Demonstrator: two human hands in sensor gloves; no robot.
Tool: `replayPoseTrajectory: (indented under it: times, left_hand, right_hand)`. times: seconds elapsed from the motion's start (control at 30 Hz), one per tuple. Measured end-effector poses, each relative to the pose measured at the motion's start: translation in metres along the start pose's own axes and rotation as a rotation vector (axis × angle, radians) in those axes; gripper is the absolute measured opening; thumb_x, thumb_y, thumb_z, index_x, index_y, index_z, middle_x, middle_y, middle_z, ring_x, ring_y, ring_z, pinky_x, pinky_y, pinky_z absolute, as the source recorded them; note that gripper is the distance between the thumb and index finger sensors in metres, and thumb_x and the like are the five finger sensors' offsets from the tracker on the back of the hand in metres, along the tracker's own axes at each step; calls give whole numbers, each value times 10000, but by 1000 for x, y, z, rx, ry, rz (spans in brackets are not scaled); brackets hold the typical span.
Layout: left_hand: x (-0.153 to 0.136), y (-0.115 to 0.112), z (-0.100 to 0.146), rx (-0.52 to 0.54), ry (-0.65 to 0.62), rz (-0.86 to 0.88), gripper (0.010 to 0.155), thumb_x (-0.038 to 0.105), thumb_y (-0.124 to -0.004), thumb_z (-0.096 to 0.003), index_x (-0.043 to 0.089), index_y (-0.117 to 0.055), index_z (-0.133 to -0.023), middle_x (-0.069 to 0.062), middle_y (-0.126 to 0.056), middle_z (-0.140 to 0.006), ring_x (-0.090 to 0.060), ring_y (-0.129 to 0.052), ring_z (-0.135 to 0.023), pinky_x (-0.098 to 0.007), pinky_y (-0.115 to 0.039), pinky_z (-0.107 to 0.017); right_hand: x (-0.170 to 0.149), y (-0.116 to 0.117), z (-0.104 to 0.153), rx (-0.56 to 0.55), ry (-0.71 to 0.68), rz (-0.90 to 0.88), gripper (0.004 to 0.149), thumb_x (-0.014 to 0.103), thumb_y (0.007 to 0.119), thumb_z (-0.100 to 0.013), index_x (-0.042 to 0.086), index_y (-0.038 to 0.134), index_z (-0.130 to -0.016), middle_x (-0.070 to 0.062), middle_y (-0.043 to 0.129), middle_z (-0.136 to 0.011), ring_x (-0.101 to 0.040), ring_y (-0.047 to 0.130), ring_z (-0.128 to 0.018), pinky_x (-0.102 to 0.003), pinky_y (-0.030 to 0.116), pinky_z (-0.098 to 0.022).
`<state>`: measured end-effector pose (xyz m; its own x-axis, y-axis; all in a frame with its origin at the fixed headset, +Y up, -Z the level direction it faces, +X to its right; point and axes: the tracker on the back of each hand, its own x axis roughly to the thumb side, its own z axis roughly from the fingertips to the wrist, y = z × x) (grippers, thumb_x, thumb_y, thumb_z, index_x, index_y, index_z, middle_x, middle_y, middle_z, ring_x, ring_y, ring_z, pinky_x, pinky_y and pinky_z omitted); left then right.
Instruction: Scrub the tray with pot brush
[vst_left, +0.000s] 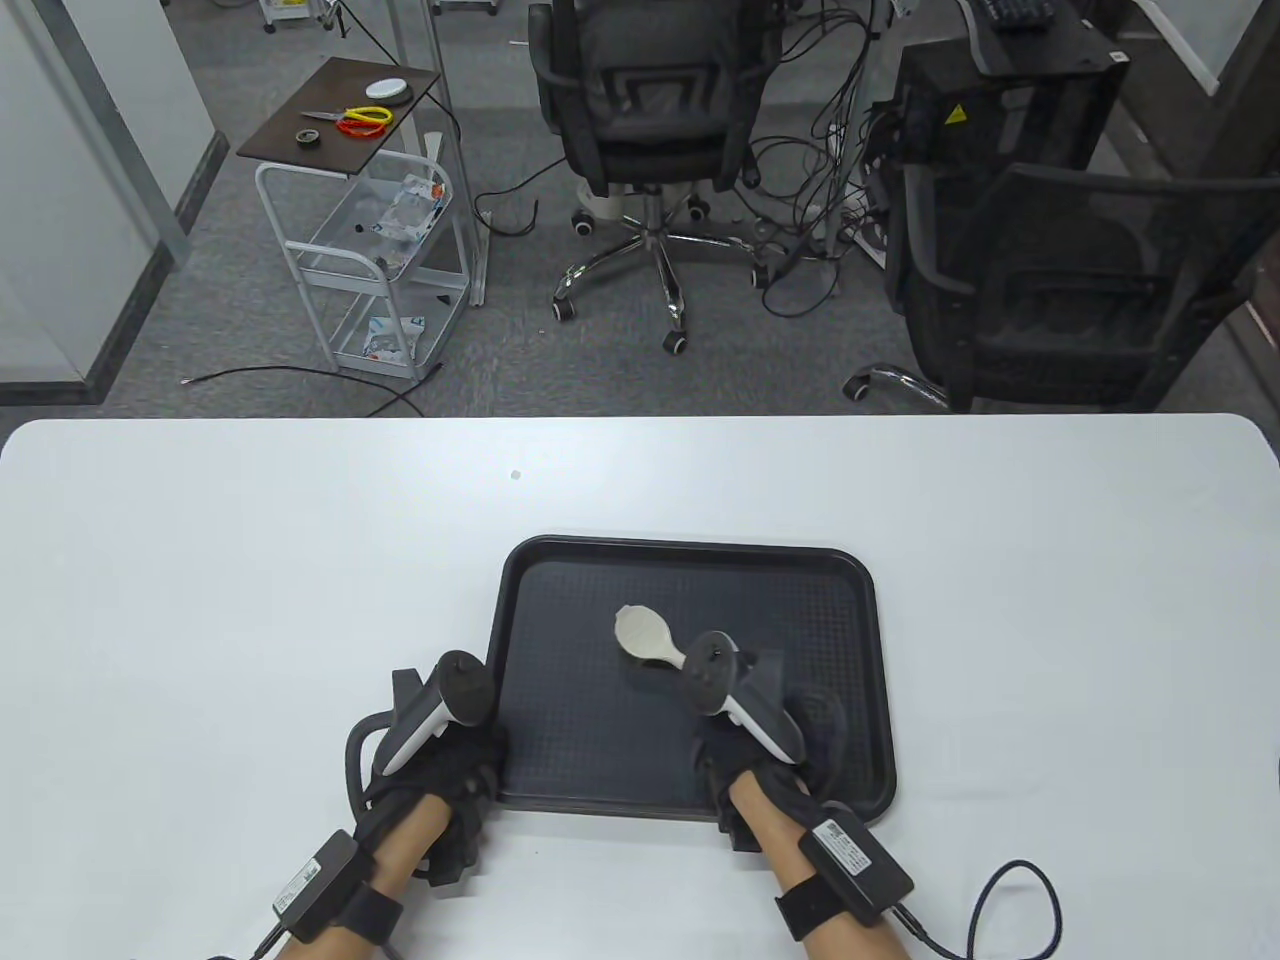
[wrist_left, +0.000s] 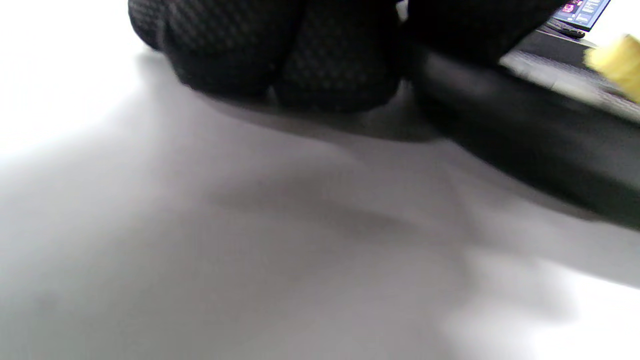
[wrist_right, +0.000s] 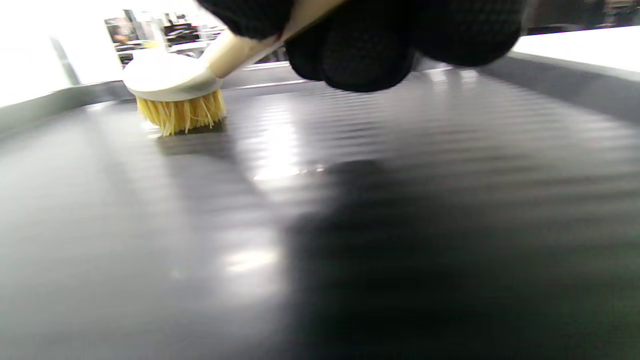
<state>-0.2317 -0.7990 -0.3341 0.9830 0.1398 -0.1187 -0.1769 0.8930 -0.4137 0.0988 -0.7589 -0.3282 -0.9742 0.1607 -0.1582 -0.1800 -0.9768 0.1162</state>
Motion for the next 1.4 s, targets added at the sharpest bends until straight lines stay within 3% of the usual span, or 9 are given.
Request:
replayPoseTrajectory:
  times: [0.2, 0.37, 0.43, 0.57, 0.73, 1.07, 1.23, 1.4]
  left_hand:
    - [0, 0, 0, 0, 1, -1, 758, 502, -735, -449, 137, -432, -1040, 25, -900, -436, -196, -903, -382, -475, -654, -622]
    - [0, 0, 0, 0, 0, -1, 759, 503, -735, -450, 136, -432, -1041, 24, -899, -437, -196, -903, -382, -475, -654, -622]
    - [1, 0, 0, 2, 0, -7, 759, 504, -735, -449, 139, -432, -1041, 23, -899, -436, -196, -903, -382, -476, -654, -622]
    - [1, 0, 0, 1, 0, -4, 757, 503, -735, -449, 137, -435, -1040, 22, -900, -435, -197, -903, -382, -476, -654, -622]
    - [1, 0, 0, 2, 0, -5, 757, 503, -735, -448, 139, -435, -1040, 23, -900, -434, -197, -903, -381, -476, -655, -621]
    - [1, -1, 0, 0, -2, -3, 758, 502, -736, -449, 136, -434, -1040, 21, -899, -435, -198, -903, -380, -477, -654, -621]
    - [1, -1, 0, 0, -2, -2, 757, 502, -735, -449, 137, -434, -1040, 22, -899, -434, -197, -903, -380, -477, -654, -622]
    - [1, -1, 0, -1, -2, -2, 759, 502, -736, -449, 136, -433, -1041, 21, -899, -435, -198, -903, -381, -477, -653, -622]
  right_hand:
    - [-91, -17, 2, -3, 177, -17, 531, 247, 764, -476, 300, 674, -996, -105, 773, -942, -269, 908, -667, -461, 826, -450]
    - [-138, -27, 7, -10, 268, 7, 530, 254, 767, -476, 309, 677, -995, -95, 770, -946, -268, 907, -674, -469, 819, -466]
    - [-138, -28, 8, 6, 274, -54, 532, 240, 773, -477, 294, 679, -998, -115, 765, -945, -285, 897, -676, -485, 806, -464]
    - [-111, -37, 9, -58, 217, 100, 531, 254, 768, -481, 292, 677, -1003, -96, 762, -951, -268, 893, -673, -454, 804, -455]
    - [-51, -40, 15, -85, 57, 52, 534, 260, 760, -487, 292, 662, -1011, -95, 755, -955, -264, 891, -674, -449, 805, -455]
    - [81, -6, 27, -16, -197, 19, 539, 271, 750, -491, 304, 642, -1017, -78, 738, -969, -250, 884, -691, -438, 804, -470]
    - [112, 11, 35, 16, -240, 18, 537, 279, 751, -491, 299, 644, -1017, -76, 746, -967, -242, 893, -693, -430, 816, -474]
    - [116, 19, 41, 21, -275, 32, 531, 281, 754, -487, 308, 656, -1009, -82, 757, -956, -241, 902, -679, -424, 826, -457]
